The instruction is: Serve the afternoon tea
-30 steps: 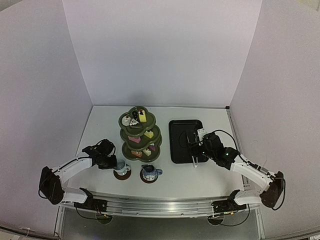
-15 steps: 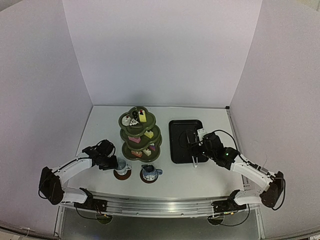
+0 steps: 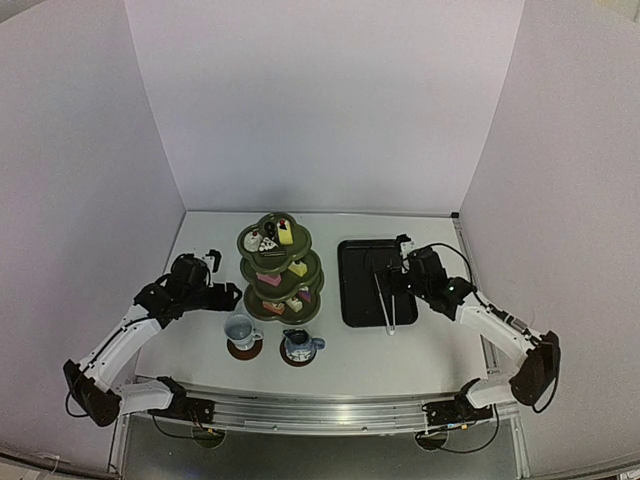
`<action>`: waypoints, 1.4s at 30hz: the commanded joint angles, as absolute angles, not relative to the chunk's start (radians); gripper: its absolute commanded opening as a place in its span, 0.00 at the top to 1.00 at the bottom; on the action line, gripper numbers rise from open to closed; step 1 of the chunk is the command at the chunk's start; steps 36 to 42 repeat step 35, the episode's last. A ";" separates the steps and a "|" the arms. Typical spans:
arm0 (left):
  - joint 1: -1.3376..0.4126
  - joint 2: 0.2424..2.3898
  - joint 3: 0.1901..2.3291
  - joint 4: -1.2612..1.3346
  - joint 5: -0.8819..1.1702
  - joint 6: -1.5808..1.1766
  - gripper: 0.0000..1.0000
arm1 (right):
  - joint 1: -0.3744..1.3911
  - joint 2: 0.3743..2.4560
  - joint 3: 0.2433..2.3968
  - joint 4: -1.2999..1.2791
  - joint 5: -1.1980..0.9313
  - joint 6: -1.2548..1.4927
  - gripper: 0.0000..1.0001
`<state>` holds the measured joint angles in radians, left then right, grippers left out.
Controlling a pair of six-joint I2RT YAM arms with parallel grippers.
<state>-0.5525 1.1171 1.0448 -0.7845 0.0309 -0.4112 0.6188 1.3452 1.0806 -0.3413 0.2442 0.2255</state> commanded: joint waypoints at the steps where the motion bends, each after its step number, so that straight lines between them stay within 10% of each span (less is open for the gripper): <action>1: -0.374 1.087 1.098 -0.566 -0.070 -0.253 0.15 | 0.443 1.388 1.157 -0.355 0.204 0.275 0.27; 18: 0.094 1.114 0.429 0.424 0.042 -0.146 0.00 | -0.118 1.134 0.490 0.259 -0.072 0.161 0.27; 42: 0.105 1.131 0.402 0.303 -0.122 -0.194 0.00 | -0.123 1.144 0.392 0.338 -0.070 0.101 0.27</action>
